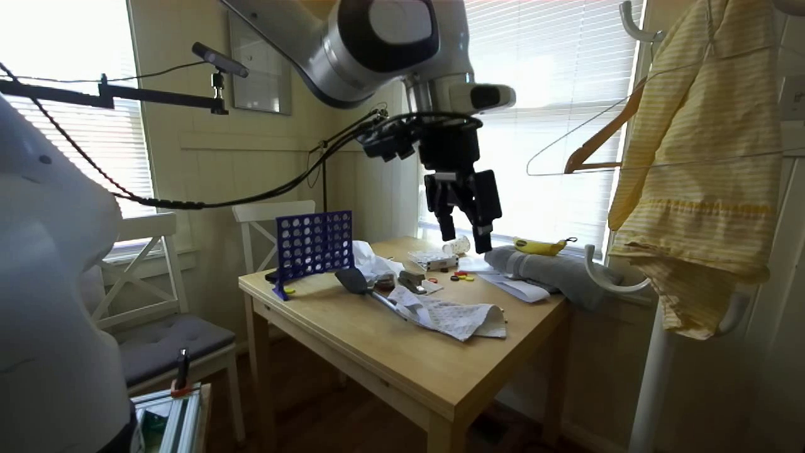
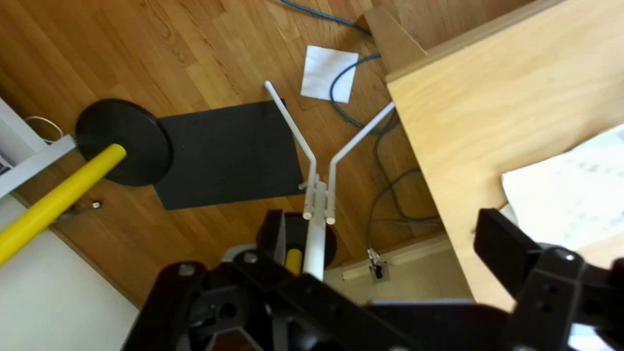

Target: Hang the towel on the rack

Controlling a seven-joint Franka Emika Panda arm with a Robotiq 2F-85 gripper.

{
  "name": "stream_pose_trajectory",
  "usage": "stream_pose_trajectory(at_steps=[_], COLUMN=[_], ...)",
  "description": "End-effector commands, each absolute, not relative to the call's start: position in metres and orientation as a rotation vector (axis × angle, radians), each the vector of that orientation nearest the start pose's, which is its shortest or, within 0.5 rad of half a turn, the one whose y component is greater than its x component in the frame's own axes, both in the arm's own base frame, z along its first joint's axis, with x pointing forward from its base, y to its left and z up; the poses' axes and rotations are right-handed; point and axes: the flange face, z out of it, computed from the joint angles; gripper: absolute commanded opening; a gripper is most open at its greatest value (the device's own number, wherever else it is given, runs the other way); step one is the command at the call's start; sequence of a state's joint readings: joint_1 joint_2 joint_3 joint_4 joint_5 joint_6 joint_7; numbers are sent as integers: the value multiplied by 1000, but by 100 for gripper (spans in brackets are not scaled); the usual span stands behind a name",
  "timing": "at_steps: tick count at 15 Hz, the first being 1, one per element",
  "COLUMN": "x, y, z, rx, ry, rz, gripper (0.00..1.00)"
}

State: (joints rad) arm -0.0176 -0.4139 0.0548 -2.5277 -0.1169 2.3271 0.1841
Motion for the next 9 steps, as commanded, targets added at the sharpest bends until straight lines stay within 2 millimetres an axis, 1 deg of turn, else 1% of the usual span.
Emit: stream_pose_trajectory(at_steps=[1,2,3,4,5,6,7,9], x=[464,472,479,456,462,466,470,474], y=[60,74,90,68,80,88,91,90], z=[408,396,383,403,392,384,380,380], rx=[-3125,-3107,-3094,-3134,-3124,-3119,-3118,-3116], ry=[64,26,-47,4,-23,-40,-46,-44], rz=[-423,-423,-381,-421,-399,-383,-374,-374], gripper=[100,100,100,100,100,100,100,100])
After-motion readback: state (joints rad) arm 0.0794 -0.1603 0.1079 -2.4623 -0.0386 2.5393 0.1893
